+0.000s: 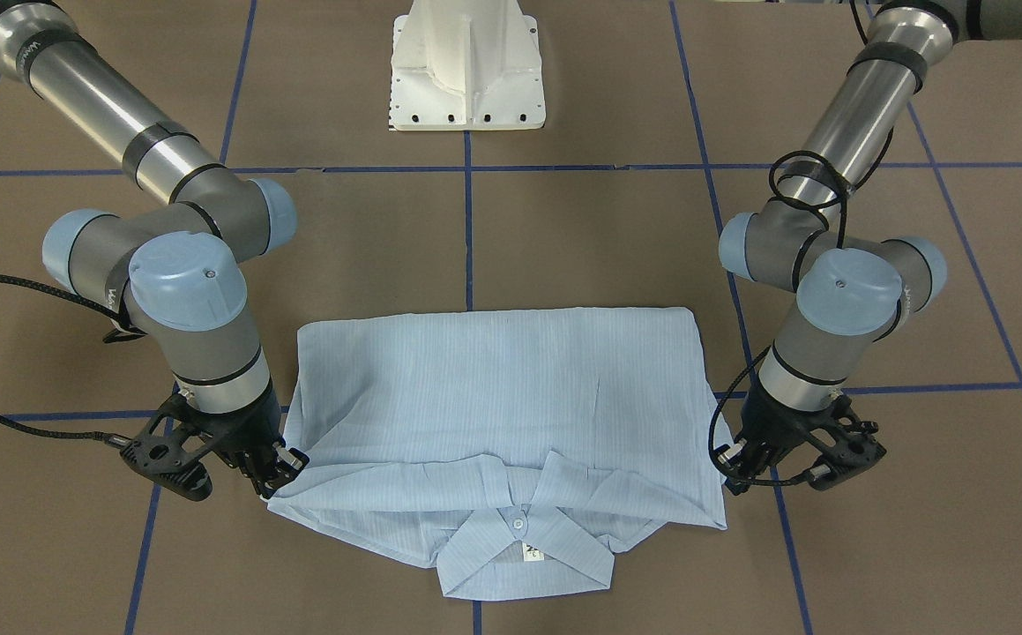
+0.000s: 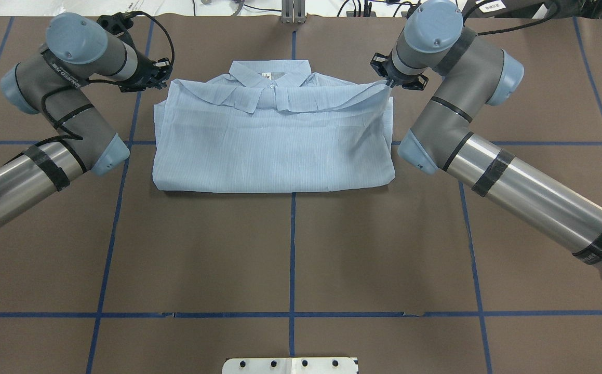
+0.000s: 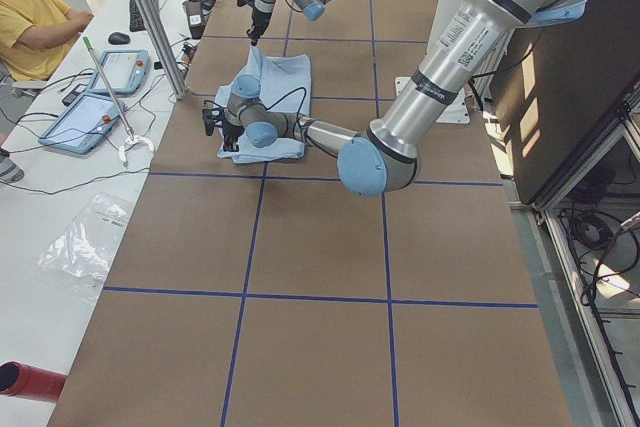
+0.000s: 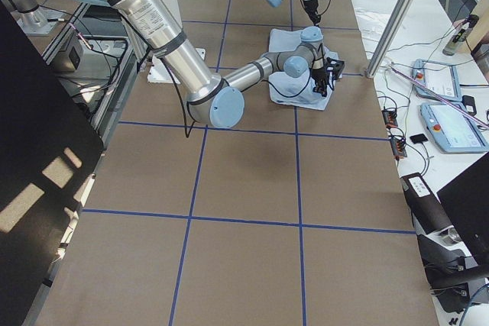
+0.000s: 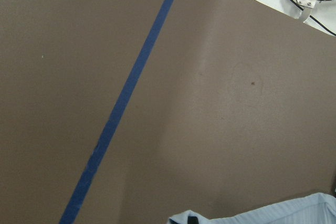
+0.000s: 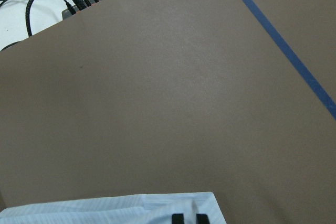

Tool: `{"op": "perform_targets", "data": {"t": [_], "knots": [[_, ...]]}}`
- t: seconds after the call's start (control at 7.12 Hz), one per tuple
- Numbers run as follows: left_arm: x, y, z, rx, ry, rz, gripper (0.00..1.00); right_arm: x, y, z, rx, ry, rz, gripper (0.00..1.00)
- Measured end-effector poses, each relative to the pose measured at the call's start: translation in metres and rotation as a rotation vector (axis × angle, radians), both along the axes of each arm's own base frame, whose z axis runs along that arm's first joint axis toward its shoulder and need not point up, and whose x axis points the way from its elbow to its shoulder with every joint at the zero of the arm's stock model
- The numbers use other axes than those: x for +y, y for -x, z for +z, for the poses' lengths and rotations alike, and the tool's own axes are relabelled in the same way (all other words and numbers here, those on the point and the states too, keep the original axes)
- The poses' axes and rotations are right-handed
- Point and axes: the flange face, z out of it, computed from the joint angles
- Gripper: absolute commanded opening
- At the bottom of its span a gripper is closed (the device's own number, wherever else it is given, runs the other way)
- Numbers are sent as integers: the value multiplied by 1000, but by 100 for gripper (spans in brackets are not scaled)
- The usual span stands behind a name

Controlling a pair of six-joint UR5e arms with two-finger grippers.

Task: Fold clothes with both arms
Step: 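Release the hem near the collar with both grippers and raise them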

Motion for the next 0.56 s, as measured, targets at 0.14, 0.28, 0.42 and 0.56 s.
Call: {"op": "perform_targets", "data": {"t": [0.14, 0.28, 0.42, 0.56], "knots": [[0, 1, 0, 1, 0, -1, 36, 0, 2, 0, 0, 2, 0, 100], [-1, 2, -2, 3, -3, -2, 36, 0, 3, -3, -3, 0, 1, 100], [-1, 5, -6, 9, -10, -2, 36, 5, 2, -10, -17, -12, -1, 100], [0, 8, -10, 15, -17, -4, 36, 25, -1, -13, -39, -32, -14, 100]]}}
